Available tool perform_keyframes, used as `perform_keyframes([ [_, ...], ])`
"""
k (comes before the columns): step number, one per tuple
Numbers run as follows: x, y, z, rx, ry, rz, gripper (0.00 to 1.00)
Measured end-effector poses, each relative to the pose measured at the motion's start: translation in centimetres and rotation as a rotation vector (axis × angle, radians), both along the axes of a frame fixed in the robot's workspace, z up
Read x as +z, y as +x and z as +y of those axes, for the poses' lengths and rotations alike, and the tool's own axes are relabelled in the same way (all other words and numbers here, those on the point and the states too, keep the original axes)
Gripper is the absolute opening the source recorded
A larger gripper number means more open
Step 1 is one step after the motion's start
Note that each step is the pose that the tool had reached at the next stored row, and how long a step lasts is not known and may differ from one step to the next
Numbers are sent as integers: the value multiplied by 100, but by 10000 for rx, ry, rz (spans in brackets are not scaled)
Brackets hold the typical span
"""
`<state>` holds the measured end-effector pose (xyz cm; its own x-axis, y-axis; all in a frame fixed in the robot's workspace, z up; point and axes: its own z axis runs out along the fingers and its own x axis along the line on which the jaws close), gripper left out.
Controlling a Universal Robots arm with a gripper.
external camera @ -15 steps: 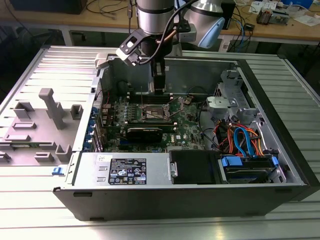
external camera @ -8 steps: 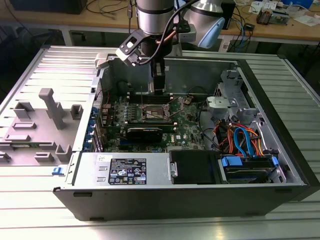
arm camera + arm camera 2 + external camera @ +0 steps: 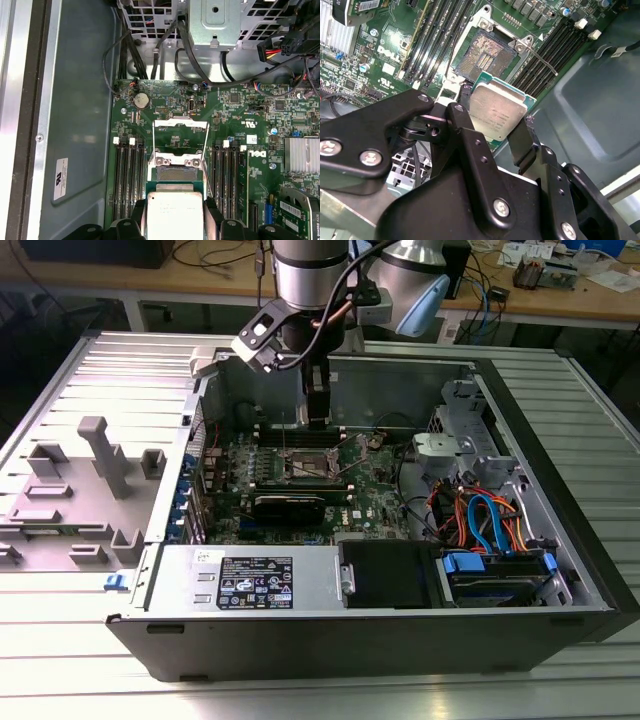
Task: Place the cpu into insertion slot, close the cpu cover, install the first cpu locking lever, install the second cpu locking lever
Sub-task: 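Place the cpu into insertion slot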
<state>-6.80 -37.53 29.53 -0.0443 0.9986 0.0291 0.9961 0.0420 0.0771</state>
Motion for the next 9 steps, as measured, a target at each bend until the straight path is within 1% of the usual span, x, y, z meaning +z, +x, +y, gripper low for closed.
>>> perform_keyframes([
  [5,-13,0,0,0,3,-2,55],
  [9,-65,0,1,-47,-1,0,55],
])
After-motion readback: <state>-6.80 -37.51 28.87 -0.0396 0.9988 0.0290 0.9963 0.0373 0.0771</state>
